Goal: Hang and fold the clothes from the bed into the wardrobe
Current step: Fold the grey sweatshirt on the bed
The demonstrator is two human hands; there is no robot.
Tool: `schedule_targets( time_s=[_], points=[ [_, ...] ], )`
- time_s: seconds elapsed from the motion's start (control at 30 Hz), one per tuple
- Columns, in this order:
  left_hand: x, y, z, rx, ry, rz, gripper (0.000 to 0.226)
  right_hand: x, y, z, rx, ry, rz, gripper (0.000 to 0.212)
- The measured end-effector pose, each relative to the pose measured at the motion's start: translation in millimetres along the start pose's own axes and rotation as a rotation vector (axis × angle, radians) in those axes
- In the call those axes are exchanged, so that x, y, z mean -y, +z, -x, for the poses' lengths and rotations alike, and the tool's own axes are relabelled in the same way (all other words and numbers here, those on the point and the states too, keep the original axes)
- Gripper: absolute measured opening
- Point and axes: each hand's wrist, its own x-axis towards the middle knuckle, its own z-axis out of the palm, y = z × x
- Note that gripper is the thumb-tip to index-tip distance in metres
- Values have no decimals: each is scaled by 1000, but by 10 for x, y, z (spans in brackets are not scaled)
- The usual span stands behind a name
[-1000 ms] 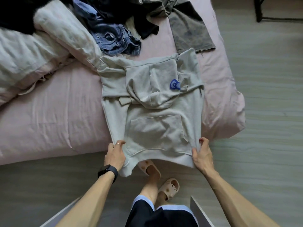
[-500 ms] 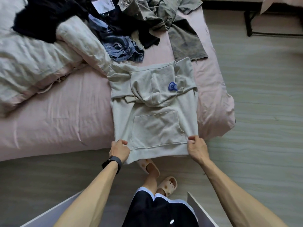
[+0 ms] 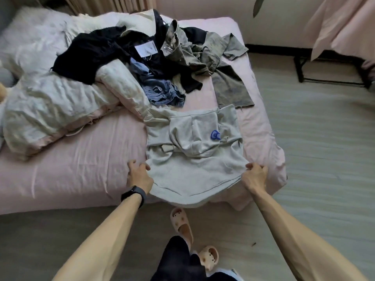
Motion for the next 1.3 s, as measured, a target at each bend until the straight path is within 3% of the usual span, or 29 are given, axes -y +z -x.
schedule_targets(
  time_s=[0.23,0.33,0.57,0.63,0.77,0.83,0.9,1.03,1.17,1.23,1.3],
  points=[
    [-563,-322,-1128,-144,185,-113,31,917,-19,-965,-14,41,-45,33],
    [-767,-252,-1735,-99,197,-177,25,1280,164,-1466,-13,71,-57,35],
    [-860,-72,-3274,-10,67,-141,29,1849,778,-2713,-79,144,-31,38],
    [-862,-39,-3569,-25,-21,-29,31,1857,941,-2865,-81,156,3,41],
    [-862,263,-4013,18,-62,85,27,1743,1438,-2990,74,48,125,61],
    [-794,454,-4019,106,31,-5,37,1610,1592,-3012,130,3,203,73],
    [-679,599,-3979,127,195,-157,52,1496,1705,-3078,115,-4,270,67],
    [-512,639,-3936,174,451,-380,52,1400,1707,-3216,20,-46,366,56],
    [-456,603,-3947,151,718,-674,41,1315,1573,-3418,28,-89,478,37],
    [-489,559,-3967,95,782,-703,37,1295,1489,-3486,56,-118,547,24],
    [-618,532,-4020,27,802,-740,22,1328,1392,-3570,73,-169,607,23]
  ],
)
